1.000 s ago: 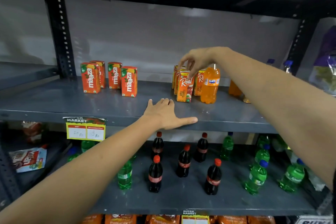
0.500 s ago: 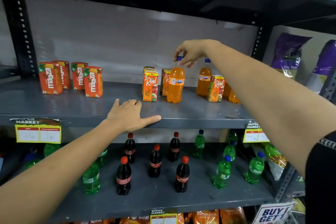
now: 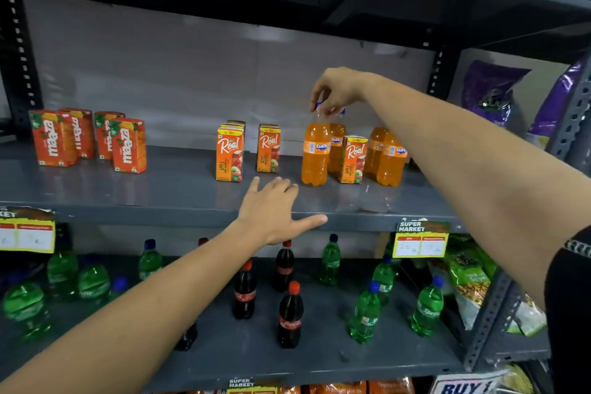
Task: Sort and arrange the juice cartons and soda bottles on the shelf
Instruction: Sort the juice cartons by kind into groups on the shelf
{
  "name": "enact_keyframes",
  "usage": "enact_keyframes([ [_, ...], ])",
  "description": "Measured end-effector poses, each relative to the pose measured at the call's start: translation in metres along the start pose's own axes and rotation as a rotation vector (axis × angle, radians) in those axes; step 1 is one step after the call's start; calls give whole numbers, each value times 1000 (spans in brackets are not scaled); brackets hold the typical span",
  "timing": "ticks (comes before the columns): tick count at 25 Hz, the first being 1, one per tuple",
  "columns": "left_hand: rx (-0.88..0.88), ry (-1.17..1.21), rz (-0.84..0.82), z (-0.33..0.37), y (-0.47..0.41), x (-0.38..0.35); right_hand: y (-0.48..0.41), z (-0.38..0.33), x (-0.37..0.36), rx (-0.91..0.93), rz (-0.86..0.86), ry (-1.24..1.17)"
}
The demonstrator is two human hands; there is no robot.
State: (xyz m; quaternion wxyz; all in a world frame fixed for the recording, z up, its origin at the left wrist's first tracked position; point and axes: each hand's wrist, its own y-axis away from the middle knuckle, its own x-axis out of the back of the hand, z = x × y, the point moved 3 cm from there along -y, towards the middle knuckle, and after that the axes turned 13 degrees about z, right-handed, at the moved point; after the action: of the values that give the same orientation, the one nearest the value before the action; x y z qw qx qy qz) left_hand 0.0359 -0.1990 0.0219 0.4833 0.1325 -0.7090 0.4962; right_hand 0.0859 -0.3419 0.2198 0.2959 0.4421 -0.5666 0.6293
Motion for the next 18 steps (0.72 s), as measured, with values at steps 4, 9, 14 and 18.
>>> enact_keyframes([
  [4,41,-30,-67,23,-22,-12,2,28,-8,-44,52,-27],
  [9,85,-29,-79,24,-23,-15,-3,45,-13,-71,18,-182],
  [14,87,-33,-66,26,-23,-13,4,85,-20,-128,-3,-86],
  [18,77,-38,-61,25,-22,-13,14,91,-43,-65,-182,102],
])
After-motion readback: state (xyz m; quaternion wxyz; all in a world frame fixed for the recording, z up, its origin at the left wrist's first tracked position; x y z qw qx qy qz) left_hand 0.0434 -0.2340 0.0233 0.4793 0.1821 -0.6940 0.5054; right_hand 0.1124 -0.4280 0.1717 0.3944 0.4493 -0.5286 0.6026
